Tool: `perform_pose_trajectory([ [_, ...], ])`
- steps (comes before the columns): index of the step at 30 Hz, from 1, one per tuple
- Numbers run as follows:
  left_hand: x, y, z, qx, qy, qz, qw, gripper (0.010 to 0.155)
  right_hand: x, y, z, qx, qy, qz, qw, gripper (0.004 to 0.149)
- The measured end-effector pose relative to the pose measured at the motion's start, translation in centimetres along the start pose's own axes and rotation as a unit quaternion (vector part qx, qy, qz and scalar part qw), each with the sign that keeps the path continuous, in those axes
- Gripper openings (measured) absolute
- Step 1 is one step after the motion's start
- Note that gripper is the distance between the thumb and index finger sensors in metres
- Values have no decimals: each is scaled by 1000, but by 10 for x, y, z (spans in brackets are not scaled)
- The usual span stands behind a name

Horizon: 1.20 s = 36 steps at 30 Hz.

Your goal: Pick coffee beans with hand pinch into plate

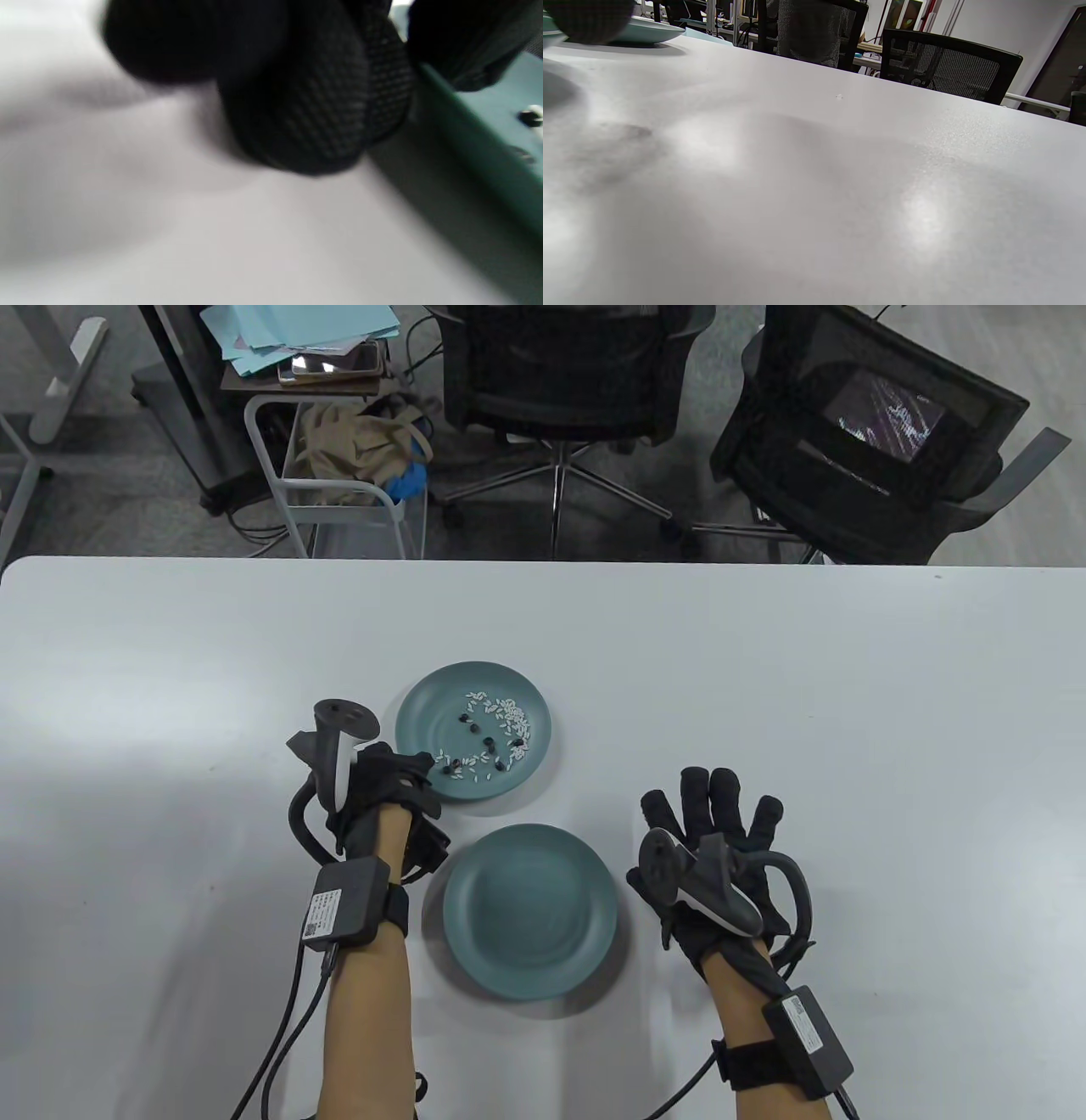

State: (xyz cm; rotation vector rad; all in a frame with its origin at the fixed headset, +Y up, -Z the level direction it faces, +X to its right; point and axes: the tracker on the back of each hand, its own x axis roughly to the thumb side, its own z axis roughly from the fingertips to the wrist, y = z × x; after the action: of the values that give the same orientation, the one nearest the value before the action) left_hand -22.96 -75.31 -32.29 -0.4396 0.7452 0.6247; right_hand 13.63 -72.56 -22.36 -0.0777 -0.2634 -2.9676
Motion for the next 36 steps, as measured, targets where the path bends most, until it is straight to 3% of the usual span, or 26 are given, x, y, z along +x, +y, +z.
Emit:
perform_pose_trajectory([
  [6,-19,-5,-9,-99,-9,139,985,54,-2,2,-1,8,3,-8,1000,79],
  [10,-35,-10,-15,-182,-34,251,950,57,-1,2,-1,12,0,-9,1000,79],
  [15,-51,-12,-14,-243,-100,329,907,61,-3,2,-2,13,1,-17,1000,78],
  [20,-65,6,2,-248,-152,406,866,62,-5,3,-3,17,1,-20,1000,78],
  [24,-72,38,34,-251,-210,438,837,64,-5,3,-2,18,-2,-17,1000,78],
  [30,-93,75,81,-238,-275,464,808,66,-6,3,-2,18,-3,-17,1000,78],
  [36,-118,75,90,-223,-292,470,803,63,-9,6,0,24,-1,-42,999,78],
])
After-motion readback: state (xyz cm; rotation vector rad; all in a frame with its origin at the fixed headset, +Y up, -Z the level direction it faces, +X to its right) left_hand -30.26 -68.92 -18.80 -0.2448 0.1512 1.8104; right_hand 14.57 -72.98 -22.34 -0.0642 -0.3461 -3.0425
